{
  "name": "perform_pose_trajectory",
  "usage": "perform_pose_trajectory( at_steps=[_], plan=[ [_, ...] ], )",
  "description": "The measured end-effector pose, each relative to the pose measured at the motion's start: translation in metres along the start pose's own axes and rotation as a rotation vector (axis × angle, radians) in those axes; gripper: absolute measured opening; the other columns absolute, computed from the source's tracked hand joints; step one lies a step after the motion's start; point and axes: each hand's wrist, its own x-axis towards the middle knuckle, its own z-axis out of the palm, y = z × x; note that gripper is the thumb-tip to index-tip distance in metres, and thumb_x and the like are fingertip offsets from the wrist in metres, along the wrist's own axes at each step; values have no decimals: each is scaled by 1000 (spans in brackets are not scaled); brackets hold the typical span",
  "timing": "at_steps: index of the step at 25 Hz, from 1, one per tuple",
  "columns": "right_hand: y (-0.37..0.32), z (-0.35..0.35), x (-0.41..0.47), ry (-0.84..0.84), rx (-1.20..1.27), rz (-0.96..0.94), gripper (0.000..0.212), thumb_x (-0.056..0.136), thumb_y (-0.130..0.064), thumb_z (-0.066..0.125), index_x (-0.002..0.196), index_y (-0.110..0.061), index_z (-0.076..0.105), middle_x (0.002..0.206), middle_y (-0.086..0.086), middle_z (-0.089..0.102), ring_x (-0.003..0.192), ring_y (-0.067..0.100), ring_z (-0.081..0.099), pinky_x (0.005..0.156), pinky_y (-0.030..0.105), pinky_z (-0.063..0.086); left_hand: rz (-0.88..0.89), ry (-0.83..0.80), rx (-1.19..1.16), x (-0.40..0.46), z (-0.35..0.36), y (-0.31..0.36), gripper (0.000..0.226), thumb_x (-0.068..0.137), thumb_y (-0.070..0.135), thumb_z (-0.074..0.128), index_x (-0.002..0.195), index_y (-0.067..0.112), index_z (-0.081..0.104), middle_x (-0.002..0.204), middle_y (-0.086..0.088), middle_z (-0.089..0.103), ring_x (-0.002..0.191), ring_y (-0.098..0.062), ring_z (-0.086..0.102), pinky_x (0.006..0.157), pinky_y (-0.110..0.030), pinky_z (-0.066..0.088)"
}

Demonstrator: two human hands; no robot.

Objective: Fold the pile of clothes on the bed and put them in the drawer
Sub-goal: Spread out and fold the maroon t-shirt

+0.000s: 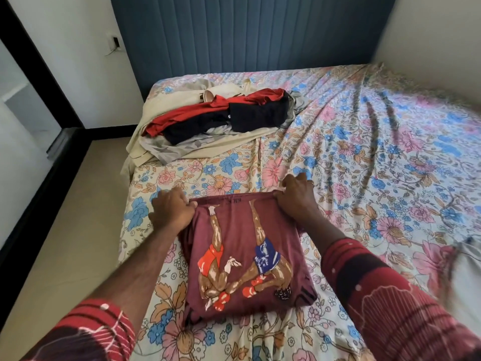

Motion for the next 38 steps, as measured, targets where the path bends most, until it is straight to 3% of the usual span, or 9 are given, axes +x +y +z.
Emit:
perform_pose_trajectory(
  at_steps=[3, 7, 10, 16, 21, 26, 30, 33, 38],
  plan=[
    [3, 2, 6, -75, 8, 100, 47, 97, -46, 62, 108, -1, 66, 113, 20, 65, 105, 38, 63, 87, 41, 52, -97, -159, 48, -1, -6, 3, 72, 80, 67, 74, 117, 10, 53, 111, -14, 62, 102, -33, 64, 79, -43, 55],
    [-2, -4, -2, -146, 263, 95, 18, 89, -24, 78, 98, -8, 79, 99, 10, 75, 90, 23, 69, 83, 36, 60, -91, -356, -229, -18, -10, 24, 33, 83, 21, 83, 101, 4, 62, 99, -12, 69, 78, -19, 62, 73, -40, 56],
    [-5, -31, -16, -70, 593, 158, 17, 86, -8, 78, 103, -11, 81, 99, 7, 76, 91, 19, 70, 84, 34, 60, -74, -298, -433, -32, -16, 47, 12, 87, 2, 74, 96, 10, 74, 94, -12, 75, 82, -29, 72, 79, -46, 62],
    [2, -155, -34, 256, 1013, -87, 12, 87, -9, 72, 95, -15, 78, 79, 9, 72, 71, 26, 65, 68, 52, 56, 284, -13, -916, -36, -97, 122, 35, 82, -5, 78, 93, 27, 76, 91, 5, 76, 84, -11, 71, 80, -36, 62],
    [10, -188, -115, 261, 876, -404, 17, 95, -5, 68, 99, -20, 74, 85, -6, 74, 79, 14, 70, 70, 30, 59, 452, -73, -967, -63, -129, 107, 43, 80, -10, 76, 93, 31, 74, 95, -1, 77, 95, -24, 72, 84, -40, 60],
    [54, -70, -226, -143, 497, -342, 23, 95, -6, 69, 93, -28, 73, 92, -11, 74, 84, 8, 72, 72, 33, 62, 291, -338, -626, -137, -67, -10, 46, 84, -12, 70, 78, 33, 79, 91, 9, 78, 94, -10, 72, 93, -34, 59],
    [56, -21, -273, -153, 479, -378, 38, 93, -5, 72, 92, -43, 71, 88, -11, 68, 78, 11, 66, 63, 24, 53, 213, -393, -623, -163, -43, -80, 64, 74, -32, 58, 76, 27, 81, 103, 3, 78, 111, -14, 67, 114, -45, 44],
    [51, -18, -287, -176, 417, -411, 27, 93, -7, 71, 102, -32, 75, 97, -18, 70, 88, 6, 68, 71, 22, 57, 172, -448, -643, -176, -50, -93, 57, 79, -29, 58, 81, 23, 81, 123, 3, 71, 120, -12, 60, 102, -41, 55],
    [53, -27, -300, -222, 516, -330, 36, 87, 3, 72, 102, -30, 81, 110, -22, 74, 106, 1, 69, 90, 23, 57, 44, -21, -595, -204, -55, -86, 27, 95, -7, 58, 108, 14, 67, 105, 5, 68, 89, -8, 64, 71, -27, 57]
  ],
)
